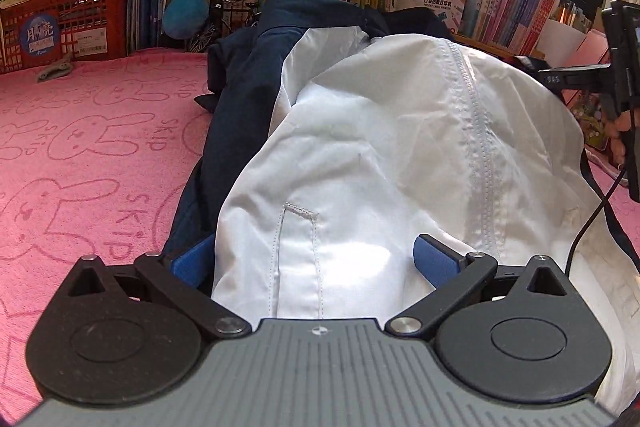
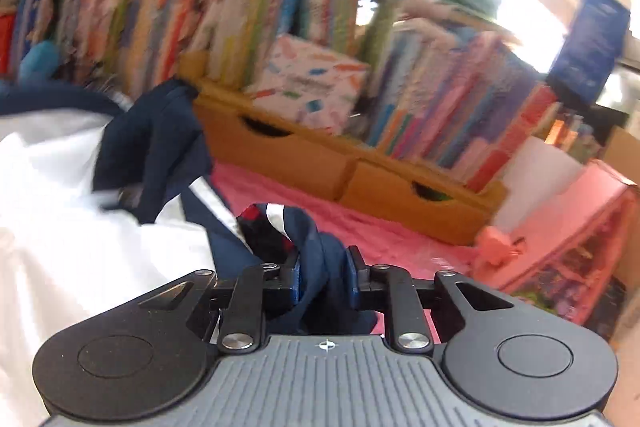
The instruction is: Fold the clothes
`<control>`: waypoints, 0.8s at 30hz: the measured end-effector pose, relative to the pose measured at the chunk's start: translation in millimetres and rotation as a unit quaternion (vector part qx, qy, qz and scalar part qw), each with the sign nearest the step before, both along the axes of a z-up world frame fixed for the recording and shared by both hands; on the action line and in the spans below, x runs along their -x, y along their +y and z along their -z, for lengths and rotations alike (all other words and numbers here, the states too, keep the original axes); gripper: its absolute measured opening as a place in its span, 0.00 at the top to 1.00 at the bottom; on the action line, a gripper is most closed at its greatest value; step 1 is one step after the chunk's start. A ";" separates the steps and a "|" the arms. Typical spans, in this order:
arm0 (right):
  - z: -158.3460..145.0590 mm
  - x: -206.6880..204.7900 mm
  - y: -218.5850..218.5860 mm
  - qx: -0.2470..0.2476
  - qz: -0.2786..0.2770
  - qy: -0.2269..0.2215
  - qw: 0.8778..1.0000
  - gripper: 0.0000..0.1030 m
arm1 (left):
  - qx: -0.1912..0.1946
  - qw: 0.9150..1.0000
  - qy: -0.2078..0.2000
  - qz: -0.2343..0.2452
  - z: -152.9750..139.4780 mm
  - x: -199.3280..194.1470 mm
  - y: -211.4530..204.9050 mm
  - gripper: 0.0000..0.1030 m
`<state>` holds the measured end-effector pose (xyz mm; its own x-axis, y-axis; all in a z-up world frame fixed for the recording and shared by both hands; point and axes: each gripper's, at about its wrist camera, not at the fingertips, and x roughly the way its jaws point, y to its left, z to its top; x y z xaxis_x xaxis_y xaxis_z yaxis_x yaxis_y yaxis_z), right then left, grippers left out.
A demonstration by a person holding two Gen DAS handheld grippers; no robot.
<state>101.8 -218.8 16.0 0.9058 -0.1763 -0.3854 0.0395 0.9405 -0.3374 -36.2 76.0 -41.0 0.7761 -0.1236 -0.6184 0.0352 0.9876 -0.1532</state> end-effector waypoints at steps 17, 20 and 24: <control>-54.9 59.5 -25.7 -0.053 0.128 -0.136 0.981 0.00 | -0.024 1.000 0.006 0.001 -0.1 -0.7 -7.3 0.00; -81.7 71.6 19.2 -0.076 0.060 -0.177 0.979 0.00 | -0.025 1.000 0.007 0.001 -0.2 -0.6 -7.8 0.00; -81.0 46.8 103.6 -0.137 -0.189 -0.015 0.972 0.00 | -0.025 1.000 0.006 0.001 -0.5 0.0 -7.4 0.00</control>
